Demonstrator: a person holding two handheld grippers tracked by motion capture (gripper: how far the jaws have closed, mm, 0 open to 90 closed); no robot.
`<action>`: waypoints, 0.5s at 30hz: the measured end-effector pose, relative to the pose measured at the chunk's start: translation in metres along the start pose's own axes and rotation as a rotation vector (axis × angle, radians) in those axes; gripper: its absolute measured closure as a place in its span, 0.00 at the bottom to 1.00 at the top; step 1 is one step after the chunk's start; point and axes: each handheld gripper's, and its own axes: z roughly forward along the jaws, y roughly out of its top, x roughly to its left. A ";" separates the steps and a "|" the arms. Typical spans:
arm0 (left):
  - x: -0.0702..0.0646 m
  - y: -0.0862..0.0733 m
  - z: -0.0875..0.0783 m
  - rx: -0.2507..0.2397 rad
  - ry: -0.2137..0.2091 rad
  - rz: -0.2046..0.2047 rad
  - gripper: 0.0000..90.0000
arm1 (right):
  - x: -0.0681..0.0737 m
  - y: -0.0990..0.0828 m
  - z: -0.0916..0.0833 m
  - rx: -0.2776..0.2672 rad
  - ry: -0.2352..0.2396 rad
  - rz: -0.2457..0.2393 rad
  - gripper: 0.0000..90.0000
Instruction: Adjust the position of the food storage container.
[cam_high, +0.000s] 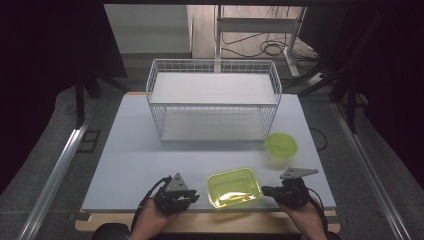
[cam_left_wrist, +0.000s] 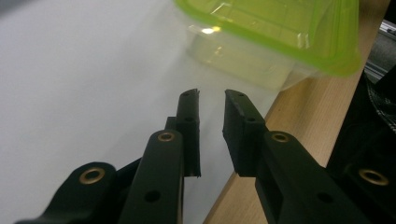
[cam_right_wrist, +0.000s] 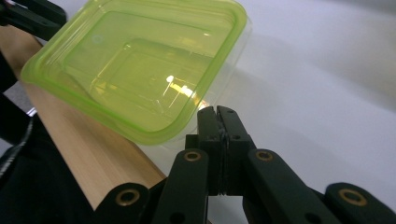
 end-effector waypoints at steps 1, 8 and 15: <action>0.000 0.000 0.001 0.005 -0.001 -0.001 0.85 | 0.002 0.002 0.002 0.003 0.007 -0.004 0.98; 0.003 -0.001 0.002 0.022 0.019 -0.025 0.84 | 0.016 0.013 0.018 0.013 0.046 -0.038 0.98; 0.010 0.000 0.003 0.031 0.050 -0.057 0.84 | 0.021 0.019 0.027 0.014 0.054 -0.041 0.98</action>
